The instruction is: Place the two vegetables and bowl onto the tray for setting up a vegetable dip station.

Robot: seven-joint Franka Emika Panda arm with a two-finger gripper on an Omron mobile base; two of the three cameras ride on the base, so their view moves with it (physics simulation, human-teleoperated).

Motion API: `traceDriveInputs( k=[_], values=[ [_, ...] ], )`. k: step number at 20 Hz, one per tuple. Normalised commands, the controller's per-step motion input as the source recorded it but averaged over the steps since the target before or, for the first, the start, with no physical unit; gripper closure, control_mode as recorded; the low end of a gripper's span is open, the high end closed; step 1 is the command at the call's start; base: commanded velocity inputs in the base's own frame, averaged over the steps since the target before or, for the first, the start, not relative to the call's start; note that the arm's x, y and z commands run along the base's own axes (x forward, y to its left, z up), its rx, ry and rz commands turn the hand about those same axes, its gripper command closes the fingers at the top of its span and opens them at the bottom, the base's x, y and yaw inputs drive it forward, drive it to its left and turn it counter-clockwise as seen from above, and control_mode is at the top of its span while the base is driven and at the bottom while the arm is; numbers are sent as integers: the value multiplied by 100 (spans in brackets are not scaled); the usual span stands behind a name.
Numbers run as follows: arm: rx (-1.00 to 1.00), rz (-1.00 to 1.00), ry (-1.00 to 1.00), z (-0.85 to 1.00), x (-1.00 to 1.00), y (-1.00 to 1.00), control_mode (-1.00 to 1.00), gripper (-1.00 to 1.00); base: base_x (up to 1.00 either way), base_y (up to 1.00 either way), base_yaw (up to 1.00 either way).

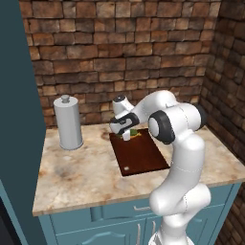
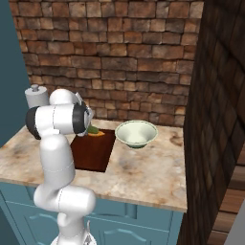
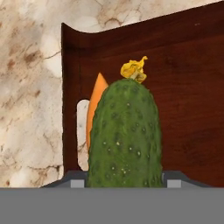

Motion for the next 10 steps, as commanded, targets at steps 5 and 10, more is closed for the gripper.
traceDriveInputs(
  k=[5, 10],
  values=[
    [0, 0, 0, 0, 0, 0, -100, -100, 0, 0, 0],
    [0, 0, 0, 0, 0, 0, -100, -100, 0, 0, 0]
  ],
)
